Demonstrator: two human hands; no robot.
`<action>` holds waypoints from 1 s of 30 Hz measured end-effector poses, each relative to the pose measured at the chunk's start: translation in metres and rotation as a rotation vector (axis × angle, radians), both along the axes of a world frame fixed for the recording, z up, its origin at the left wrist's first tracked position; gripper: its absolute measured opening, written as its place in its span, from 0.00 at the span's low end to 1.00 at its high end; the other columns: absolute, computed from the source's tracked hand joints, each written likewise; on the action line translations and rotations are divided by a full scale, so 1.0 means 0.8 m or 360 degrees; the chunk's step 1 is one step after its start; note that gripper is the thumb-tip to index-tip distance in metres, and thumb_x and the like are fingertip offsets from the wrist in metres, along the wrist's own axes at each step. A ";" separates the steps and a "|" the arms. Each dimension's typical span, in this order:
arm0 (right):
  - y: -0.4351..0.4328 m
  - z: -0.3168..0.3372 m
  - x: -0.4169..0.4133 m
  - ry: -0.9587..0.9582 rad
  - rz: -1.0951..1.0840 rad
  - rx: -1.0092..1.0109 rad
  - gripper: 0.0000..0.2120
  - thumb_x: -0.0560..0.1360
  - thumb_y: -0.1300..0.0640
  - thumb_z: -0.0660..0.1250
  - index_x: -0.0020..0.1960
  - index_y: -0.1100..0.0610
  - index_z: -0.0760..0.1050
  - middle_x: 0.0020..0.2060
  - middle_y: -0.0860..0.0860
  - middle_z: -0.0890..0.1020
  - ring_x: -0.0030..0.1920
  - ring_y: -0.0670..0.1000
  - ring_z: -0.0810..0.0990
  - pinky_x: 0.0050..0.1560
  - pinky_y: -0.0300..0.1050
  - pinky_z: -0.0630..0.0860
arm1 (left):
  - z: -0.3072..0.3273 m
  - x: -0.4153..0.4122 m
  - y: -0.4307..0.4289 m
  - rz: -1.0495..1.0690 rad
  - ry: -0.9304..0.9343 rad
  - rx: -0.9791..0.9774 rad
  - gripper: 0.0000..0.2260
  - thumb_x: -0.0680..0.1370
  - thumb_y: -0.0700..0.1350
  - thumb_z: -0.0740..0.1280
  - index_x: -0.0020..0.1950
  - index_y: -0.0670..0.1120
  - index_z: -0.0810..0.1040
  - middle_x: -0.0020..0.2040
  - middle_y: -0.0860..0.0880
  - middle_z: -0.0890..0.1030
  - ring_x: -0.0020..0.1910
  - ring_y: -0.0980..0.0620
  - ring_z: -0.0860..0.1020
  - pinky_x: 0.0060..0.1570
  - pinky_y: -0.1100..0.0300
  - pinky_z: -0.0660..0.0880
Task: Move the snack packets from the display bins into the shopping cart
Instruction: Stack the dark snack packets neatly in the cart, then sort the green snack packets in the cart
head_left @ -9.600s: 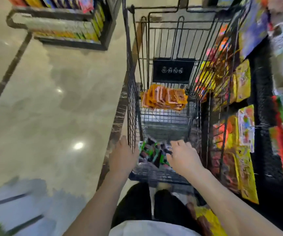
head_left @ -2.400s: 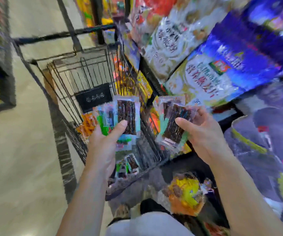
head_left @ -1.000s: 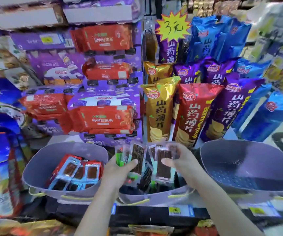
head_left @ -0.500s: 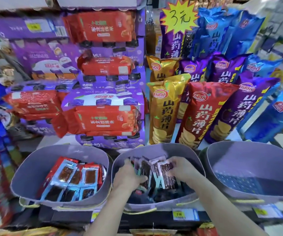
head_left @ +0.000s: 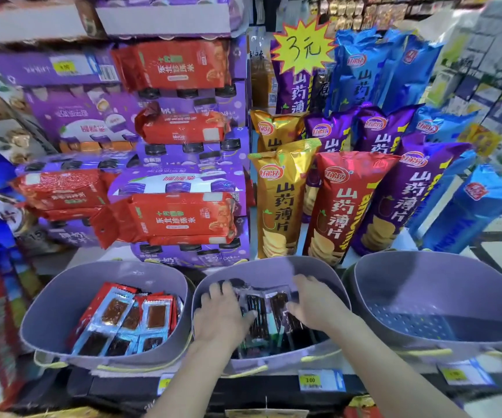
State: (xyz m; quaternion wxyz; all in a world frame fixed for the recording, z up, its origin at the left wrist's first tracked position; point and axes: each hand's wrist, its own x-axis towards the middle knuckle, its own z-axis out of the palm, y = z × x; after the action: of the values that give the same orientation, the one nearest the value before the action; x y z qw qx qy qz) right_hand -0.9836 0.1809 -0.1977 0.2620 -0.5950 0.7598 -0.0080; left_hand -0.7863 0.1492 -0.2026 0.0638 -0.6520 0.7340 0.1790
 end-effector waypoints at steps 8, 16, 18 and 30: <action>0.045 0.052 0.010 0.0463 0.0160 -0.0406 0.26 0.83 0.42 0.59 0.75 0.55 0.63 0.70 0.55 0.71 0.70 0.60 0.70 0.67 0.53 0.70 | 0.070 0.017 0.049 -0.0109 -0.0324 -0.0394 0.27 0.84 0.64 0.59 0.76 0.48 0.67 0.73 0.48 0.75 0.72 0.43 0.72 0.67 0.47 0.71; 0.092 0.071 0.051 0.0585 0.0377 -0.0617 0.28 0.78 0.42 0.69 0.71 0.58 0.73 0.60 0.57 0.79 0.58 0.62 0.79 0.57 0.57 0.77 | 0.105 0.075 0.131 0.0216 -0.0328 -0.0526 0.30 0.82 0.66 0.61 0.79 0.52 0.67 0.78 0.52 0.71 0.76 0.47 0.70 0.72 0.49 0.68; 0.098 0.067 0.069 0.0562 0.0464 -0.0572 0.29 0.81 0.41 0.61 0.77 0.55 0.64 0.69 0.55 0.73 0.67 0.61 0.73 0.66 0.56 0.71 | 0.111 0.094 0.154 0.0324 -0.0286 -0.0500 0.31 0.81 0.65 0.64 0.79 0.50 0.69 0.78 0.51 0.73 0.76 0.45 0.72 0.71 0.47 0.70; 0.134 0.069 0.257 0.0517 0.0969 -0.0654 0.28 0.80 0.40 0.60 0.76 0.52 0.64 0.70 0.51 0.71 0.69 0.58 0.71 0.70 0.55 0.66 | 0.099 0.266 0.284 0.0892 -0.0367 -0.0454 0.29 0.82 0.68 0.58 0.79 0.55 0.67 0.80 0.55 0.69 0.77 0.50 0.69 0.72 0.51 0.68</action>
State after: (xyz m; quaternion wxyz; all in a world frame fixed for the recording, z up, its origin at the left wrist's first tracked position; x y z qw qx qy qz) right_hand -0.7777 0.2885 -0.1424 0.0045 -0.8264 0.5629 0.0123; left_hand -0.5737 0.3767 -0.1234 0.0030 -0.8469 0.5317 0.0102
